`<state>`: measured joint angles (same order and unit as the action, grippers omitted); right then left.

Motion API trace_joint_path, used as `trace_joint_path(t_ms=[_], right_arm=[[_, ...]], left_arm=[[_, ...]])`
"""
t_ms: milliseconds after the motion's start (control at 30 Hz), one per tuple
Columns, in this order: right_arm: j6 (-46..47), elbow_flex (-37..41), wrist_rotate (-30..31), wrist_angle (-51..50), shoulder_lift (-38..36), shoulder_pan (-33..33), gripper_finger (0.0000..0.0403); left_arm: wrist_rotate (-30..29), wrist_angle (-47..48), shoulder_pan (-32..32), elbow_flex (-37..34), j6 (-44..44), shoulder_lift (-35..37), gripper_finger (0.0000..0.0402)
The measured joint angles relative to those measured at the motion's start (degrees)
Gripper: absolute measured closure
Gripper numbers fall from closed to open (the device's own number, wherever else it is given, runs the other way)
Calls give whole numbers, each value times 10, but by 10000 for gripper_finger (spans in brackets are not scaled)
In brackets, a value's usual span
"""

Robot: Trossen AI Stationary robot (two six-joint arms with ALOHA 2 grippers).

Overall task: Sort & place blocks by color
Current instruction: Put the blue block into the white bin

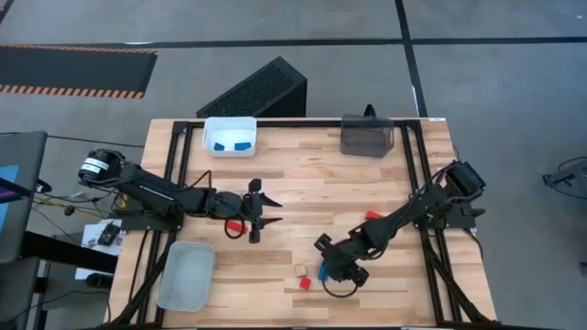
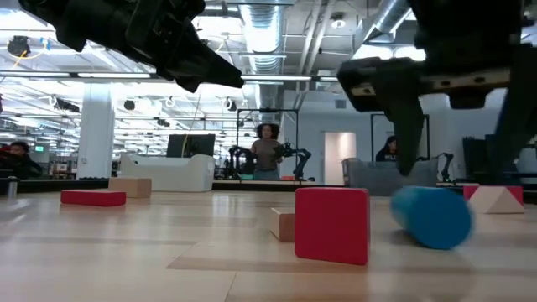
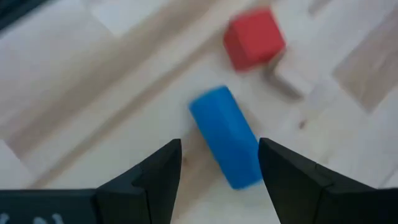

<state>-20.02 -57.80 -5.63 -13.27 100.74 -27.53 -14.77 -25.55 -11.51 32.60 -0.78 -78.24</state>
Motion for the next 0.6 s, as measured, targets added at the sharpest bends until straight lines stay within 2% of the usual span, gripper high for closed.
trace_joint_path(t_ms=[167, 300, 600], right_arm=[[-36, -1, -5, 42, 32, 2, 163], [-59, -3, 32, 50, 62, 7, 163], [-74, -8, 64, 69, 47, 8, 163]], left_arm=[[-37, -8, 0, 0, -1, -1, 233], [-37, -17, 0, 1, -2, -7, 233], [-39, -9, 2, 1, -5, -12, 233]])
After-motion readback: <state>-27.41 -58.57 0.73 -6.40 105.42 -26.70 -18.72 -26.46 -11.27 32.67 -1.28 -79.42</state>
